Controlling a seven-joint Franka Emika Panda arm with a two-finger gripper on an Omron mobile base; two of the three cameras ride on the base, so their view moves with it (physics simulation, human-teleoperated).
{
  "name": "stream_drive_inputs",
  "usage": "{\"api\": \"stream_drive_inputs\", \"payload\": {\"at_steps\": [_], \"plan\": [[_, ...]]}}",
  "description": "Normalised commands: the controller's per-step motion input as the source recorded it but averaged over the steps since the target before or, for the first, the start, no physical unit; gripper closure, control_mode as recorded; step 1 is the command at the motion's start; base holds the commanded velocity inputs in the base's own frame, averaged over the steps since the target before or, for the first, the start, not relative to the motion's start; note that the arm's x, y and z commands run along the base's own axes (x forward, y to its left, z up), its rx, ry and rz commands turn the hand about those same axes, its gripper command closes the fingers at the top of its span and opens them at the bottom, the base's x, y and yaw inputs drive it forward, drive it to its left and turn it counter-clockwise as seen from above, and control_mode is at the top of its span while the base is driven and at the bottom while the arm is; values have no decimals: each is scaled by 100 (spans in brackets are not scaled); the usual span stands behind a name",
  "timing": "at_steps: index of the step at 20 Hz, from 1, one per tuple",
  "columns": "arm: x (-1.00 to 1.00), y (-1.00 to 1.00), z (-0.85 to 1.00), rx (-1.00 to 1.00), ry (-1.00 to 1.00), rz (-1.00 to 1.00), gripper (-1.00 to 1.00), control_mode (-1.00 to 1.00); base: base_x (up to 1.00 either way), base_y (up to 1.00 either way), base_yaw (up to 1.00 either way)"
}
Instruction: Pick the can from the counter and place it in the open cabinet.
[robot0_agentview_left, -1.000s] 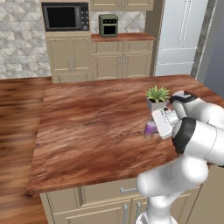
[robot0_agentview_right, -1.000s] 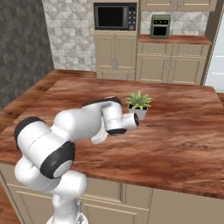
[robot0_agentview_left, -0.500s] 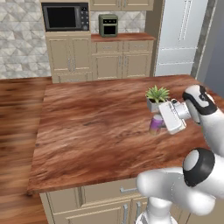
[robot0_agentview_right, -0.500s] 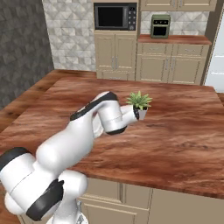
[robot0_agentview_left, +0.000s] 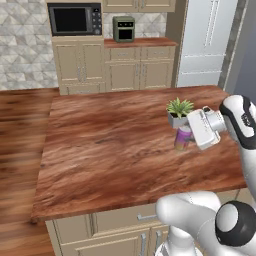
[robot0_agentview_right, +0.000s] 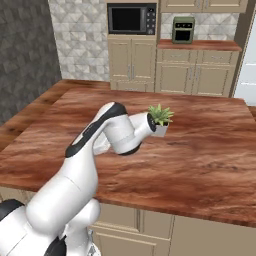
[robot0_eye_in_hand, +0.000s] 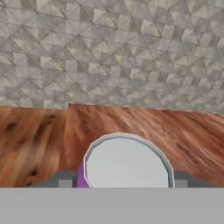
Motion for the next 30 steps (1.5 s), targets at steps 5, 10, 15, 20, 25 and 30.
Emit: {"api": "stream_drive_inputs", "payload": {"at_steps": [5,10,15,20,25,30], "plan": [[0,6,5,-2,0,-3,100,-100,0,0,0],[-9,0,0,0,-5,-2,100,100,-25,0,-13],[0,0,0,0,0,0,100,100,-45,-1,-57],[0,0,0,0,0,0,100,100,-31,0,-62],[0,0,0,0,0,0,100,100,-20,1,-59],[0,0,0,0,0,0,100,100,-2,0,-59]]}}
